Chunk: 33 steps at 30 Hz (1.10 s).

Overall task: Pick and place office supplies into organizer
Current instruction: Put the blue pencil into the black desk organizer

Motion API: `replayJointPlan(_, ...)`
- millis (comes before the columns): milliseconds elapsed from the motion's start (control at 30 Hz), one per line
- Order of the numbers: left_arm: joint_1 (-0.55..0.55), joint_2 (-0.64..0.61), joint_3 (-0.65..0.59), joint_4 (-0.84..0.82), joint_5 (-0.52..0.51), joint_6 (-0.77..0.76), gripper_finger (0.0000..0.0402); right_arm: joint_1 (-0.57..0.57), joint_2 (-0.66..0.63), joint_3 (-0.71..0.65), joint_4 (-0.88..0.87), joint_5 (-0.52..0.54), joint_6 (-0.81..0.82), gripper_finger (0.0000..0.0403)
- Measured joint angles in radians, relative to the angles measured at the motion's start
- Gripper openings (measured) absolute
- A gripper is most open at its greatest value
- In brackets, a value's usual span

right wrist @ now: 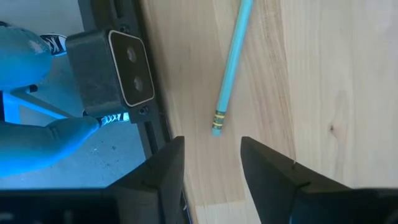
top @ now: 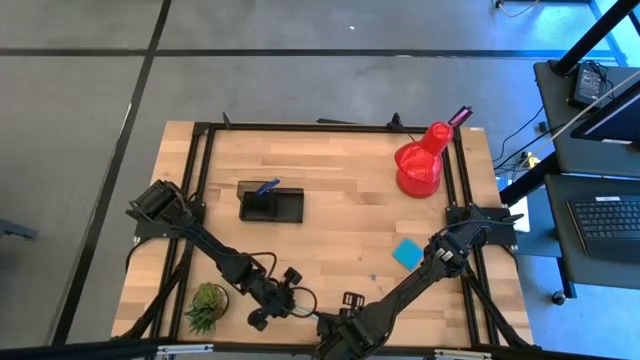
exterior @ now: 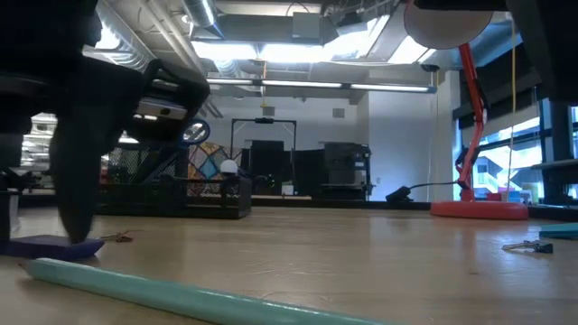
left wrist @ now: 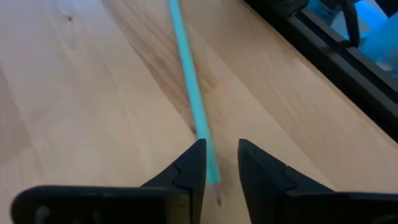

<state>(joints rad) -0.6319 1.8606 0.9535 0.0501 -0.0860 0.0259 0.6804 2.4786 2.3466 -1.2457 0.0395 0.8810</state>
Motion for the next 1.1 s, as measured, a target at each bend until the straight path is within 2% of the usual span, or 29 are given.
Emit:
replayJointPlan(167, 0.000, 0.007, 0.000, 0.000, -0.007, -0.013, 0.0108, 0.000, 0.000, 0.000, 0.000, 0.000, 0.000, 0.0161)
replayJointPlan(300, 0.002, 0.041, 0.002, 0.005, -0.035, -0.032, 0.0109, 0.000, 0.000, 0.000, 0.000, 0.000, 0.000, 0.0161)
replayJointPlan(433, 0.010, 0.079, 0.005, 0.019, -0.032, -0.079, 0.0089, 0.000, 0.000, 0.000, 0.000, 0.000, 0.000, 0.0161)
replayJointPlan(733, 0.016, 0.088, 0.005, 0.020, -0.029, -0.102, 0.0013, 0.000, 0.000, 0.000, 0.009, 0.000, 0.000, 0.0161)
replayJointPlan(867, 0.016, 0.088, 0.005, 0.018, -0.028, -0.102, 0.0013, 0.000, 0.000, 0.000, 0.025, 0.000, 0.012, 0.0161)
replayJointPlan(1100, 0.016, 0.089, 0.003, 0.020, -0.029, -0.172, 0.0019, 0.012, 0.000, -0.001, 0.028, 0.000, 0.141, 0.0161)
